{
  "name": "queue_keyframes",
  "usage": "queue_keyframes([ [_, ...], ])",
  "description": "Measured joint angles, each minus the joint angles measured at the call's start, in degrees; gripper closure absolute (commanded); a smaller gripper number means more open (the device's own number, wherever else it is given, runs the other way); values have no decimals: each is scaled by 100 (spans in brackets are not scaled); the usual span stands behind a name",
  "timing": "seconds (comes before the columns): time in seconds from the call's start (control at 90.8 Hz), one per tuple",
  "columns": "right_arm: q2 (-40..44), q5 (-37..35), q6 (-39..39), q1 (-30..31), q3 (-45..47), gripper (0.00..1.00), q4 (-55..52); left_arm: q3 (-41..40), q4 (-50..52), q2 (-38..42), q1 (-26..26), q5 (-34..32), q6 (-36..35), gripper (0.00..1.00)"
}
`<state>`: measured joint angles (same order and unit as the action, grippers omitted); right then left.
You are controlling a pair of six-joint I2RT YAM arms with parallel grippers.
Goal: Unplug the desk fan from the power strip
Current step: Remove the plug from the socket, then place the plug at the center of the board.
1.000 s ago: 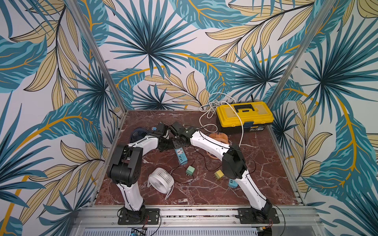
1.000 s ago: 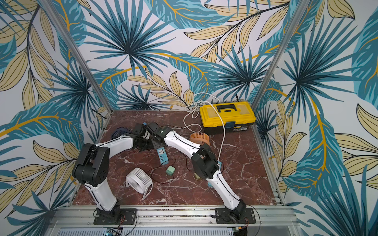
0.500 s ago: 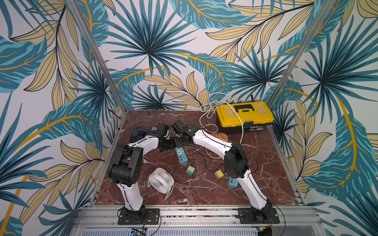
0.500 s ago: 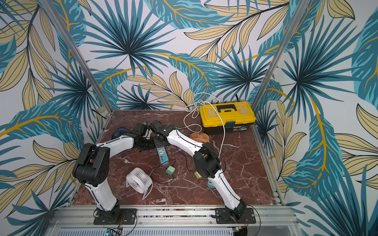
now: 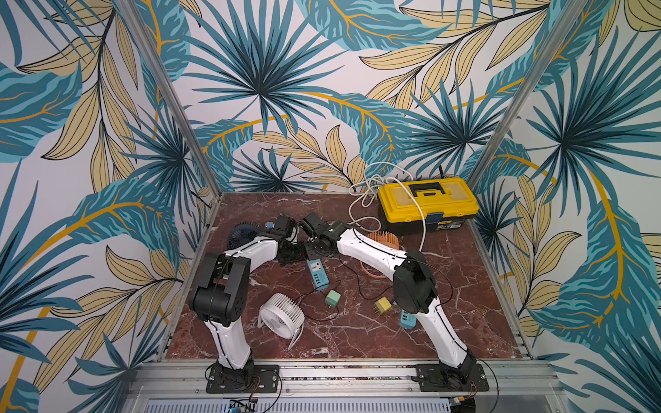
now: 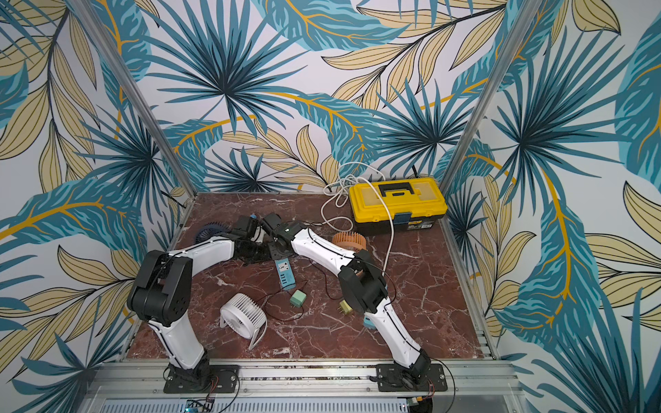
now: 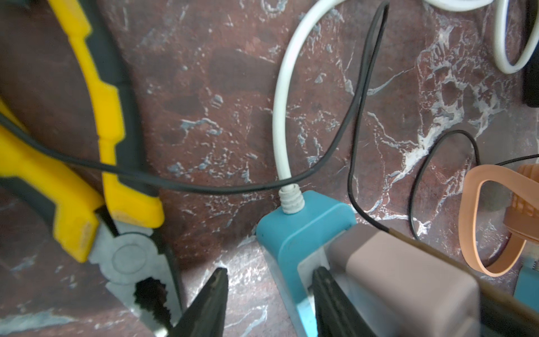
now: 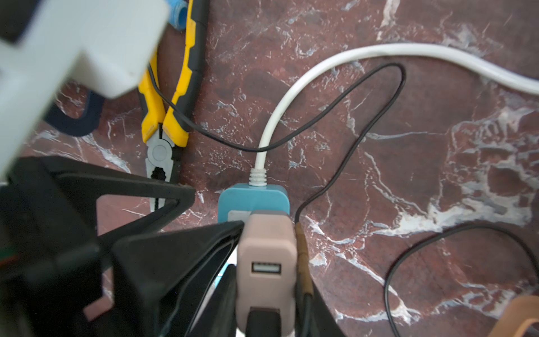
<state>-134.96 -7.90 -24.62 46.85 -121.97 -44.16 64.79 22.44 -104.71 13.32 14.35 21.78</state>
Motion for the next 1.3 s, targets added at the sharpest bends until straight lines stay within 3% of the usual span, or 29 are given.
queue_keyframes([
  [0.209,-190,-568,212,184,-584,92,-623,39,37,7,13,162,-39,50],
  [0.408,-216,-199,166,85,-546,93,-605,39,122,-13,17,105,-57,50],
  [0.947,-81,-323,192,168,-1067,92,-903,111,153,-74,74,107,-24,48],
  [1.112,369,-140,247,164,-444,92,-804,109,131,-74,76,107,-28,45],
  [1.3,1276,645,269,31,369,91,-505,37,-22,-44,87,116,-15,44],
])
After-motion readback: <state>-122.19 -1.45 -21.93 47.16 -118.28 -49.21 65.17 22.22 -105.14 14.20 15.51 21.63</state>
